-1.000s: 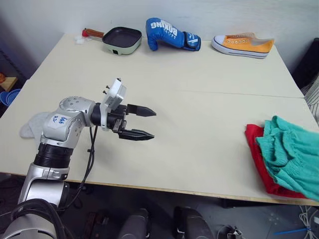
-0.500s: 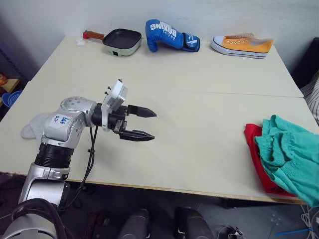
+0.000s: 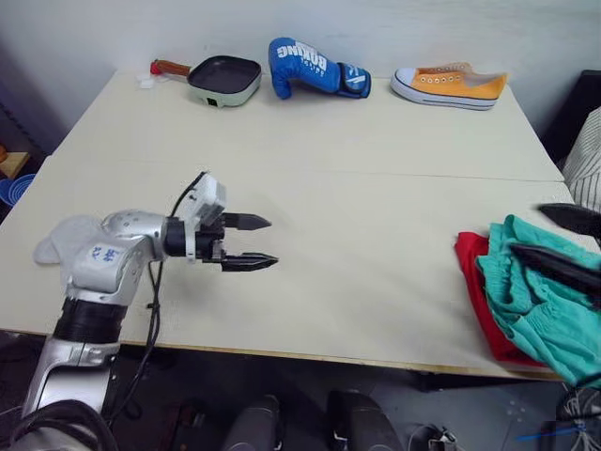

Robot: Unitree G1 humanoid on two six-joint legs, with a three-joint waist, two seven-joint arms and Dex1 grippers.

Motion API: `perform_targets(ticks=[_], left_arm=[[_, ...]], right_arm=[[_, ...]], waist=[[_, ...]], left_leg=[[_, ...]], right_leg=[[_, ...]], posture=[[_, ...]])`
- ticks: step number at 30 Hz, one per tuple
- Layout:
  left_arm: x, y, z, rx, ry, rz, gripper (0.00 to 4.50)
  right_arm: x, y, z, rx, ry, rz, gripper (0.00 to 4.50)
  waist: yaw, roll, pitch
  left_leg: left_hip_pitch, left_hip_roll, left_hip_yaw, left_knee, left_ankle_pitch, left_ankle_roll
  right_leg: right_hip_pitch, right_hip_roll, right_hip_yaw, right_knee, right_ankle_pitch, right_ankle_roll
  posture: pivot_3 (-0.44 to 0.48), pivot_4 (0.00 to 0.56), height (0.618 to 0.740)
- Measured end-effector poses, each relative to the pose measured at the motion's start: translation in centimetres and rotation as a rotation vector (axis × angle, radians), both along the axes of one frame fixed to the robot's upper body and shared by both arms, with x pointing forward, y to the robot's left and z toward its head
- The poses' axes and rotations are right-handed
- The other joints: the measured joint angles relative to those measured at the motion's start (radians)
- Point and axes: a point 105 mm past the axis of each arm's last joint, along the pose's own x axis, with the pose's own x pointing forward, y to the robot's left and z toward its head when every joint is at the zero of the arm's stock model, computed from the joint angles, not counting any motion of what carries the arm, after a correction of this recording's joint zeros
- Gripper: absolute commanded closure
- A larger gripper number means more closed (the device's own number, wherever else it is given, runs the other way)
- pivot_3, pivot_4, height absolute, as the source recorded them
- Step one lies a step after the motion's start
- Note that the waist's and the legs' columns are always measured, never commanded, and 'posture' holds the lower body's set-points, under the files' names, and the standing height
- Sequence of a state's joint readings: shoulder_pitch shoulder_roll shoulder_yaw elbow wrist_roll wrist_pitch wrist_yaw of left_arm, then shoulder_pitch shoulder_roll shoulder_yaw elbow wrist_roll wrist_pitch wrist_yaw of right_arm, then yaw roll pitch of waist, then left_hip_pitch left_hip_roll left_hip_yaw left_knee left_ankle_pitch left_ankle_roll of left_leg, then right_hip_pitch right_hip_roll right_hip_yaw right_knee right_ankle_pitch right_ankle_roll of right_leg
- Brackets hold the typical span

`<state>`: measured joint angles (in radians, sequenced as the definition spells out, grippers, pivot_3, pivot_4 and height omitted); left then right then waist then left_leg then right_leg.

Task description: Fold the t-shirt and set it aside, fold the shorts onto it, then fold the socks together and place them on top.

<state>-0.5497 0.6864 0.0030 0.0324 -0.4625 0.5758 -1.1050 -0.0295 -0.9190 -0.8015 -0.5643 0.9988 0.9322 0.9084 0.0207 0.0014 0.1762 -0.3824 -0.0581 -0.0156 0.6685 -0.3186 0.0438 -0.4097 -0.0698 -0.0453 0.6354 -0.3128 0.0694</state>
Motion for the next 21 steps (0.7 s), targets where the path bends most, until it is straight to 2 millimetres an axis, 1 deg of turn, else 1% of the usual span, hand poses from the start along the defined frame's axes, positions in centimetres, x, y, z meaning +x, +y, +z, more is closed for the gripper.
perform_targets(ticks=[1,2,5,8,10,12,14,16,17,19,20,21], left_arm=[[-0.1,1.1,-0.4,0.002,-0.004,0.065,0.00],[-0.1,2.0,-0.8,0.006,0.003,0.118,0.00],[-0.9,6.4,-1.9,0.022,0.022,0.335,0.00],[-3.0,11.0,-3.1,0.027,0.044,0.561,0.00],[-4.0,13.0,-3.9,0.037,0.065,0.663,0.00],[-4.6,14.0,-3.9,0.047,0.058,0.718,0.00],[-5.8,16.6,-4.1,0.056,0.057,0.839,0.00],[-6.4,19.9,-4.5,0.063,0.067,0.982,0.00],[-6.6,21.2,-4.5,0.074,0.070,1.030,0.00],[-6.4,22.6,-4.0,0.090,0.062,1.075,0.00],[-6.2,22.9,-3.7,0.102,0.051,1.082,0.00],[-5.8,23.2,-3.4,0.105,0.039,1.086,0.00]], right_arm=[[0.4,1.3,-0.1,0.008,0.000,0.040,0.02],[0.5,2.1,0.0,0.018,-0.007,0.064,0.02],[0.9,4.0,-0.2,0.038,0.005,0.131,0.02],[1.0,5.9,-0.7,0.047,0.021,0.215,0.02],[1.0,6.6,-1.1,0.049,0.034,0.250,0.02],[1.1,7.1,-1.2,0.049,0.034,0.270,0.02],[1.2,8.3,-0.9,0.070,0.012,0.326,0.02],[1.4,9.1,-1.4,0.079,0.025,0.358,0.02],[1.5,9.3,-1.8,0.079,0.040,0.364,0.02],[1.9,9.5,-2.3,0.066,0.048,0.362,0.02],[2.0,9.6,-2.4,0.055,0.045,0.367,0.02],[2.1,9.9,-2.5,0.040,0.035,0.374,0.02]], waist=[[0.001,0.000,0.000],[0.002,-0.001,0.000],[0.003,-0.001,0.000],[0.000,-0.001,0.000],[0.005,-0.002,0.000],[0.017,-0.002,0.000],[0.008,-0.005,-0.001],[0.003,-0.005,-0.002],[0.003,-0.005,-0.002],[0.004,-0.005,-0.002],[0.006,-0.005,-0.002],[0.007,-0.006,-0.002]], left_leg=[[0.000,0.000,0.000,0.000,0.000,0.000],[0.000,0.000,-0.001,0.000,0.000,0.000],[-0.001,0.000,-0.001,-0.002,0.000,0.000],[-0.001,0.000,-0.001,-0.002,-0.001,0.001],[-0.001,0.000,-0.001,-0.002,-0.001,0.001],[-0.001,0.000,-0.003,0.000,0.000,0.002],[-0.001,0.000,-0.002,-0.001,-0.001,0.002],[-0.001,0.000,-0.002,-0.001,-0.001,0.002],[-0.001,0.000,-0.002,-0.002,-0.001,0.002],[-0.001,0.000,-0.002,-0.002,-0.001,0.002],[-0.001,0.000,-0.002,-0.002,-0.001,0.002],[-0.003,-0.002,-0.004,-0.003,-0.001,0.003]], right_leg=[[0.000,0.000,0.000,-0.001,0.000,0.000],[0.000,0.000,0.000,-0.001,0.000,0.000],[0.000,0.000,0.000,-0.004,0.000,0.000],[0.000,0.000,0.000,-0.006,0.000,0.000],[0.001,0.000,0.000,-0.007,0.000,0.000],[0.002,-0.001,-0.001,-0.009,0.000,0.000],[0.002,-0.001,0.000,-0.009,0.000,0.000],[0.001,-0.001,0.000,-0.008,0.000,0.000],[0.001,-0.001,0.000,-0.008,0.000,0.000],[0.001,-0.001,0.000,-0.008,0.000,0.000],[0.001,-0.001,0.000,-0.008,0.000,0.000],[0.005,-0.002,-0.002,-0.008,0.000,0.000]], posture=[[0.000,0.150,0.740],[0.000,0.150,0.740],[0.000,0.150,0.740],[0.000,0.150,0.740],[0.000,0.150,0.740],[0.000,0.150,0.740],[0.000,0.150,0.740],[0.000,0.150,0.740],[0.000,0.150,0.740],[0.000,0.150,0.740],[0.000,0.150,0.740],[0.000,0.150,0.740]])
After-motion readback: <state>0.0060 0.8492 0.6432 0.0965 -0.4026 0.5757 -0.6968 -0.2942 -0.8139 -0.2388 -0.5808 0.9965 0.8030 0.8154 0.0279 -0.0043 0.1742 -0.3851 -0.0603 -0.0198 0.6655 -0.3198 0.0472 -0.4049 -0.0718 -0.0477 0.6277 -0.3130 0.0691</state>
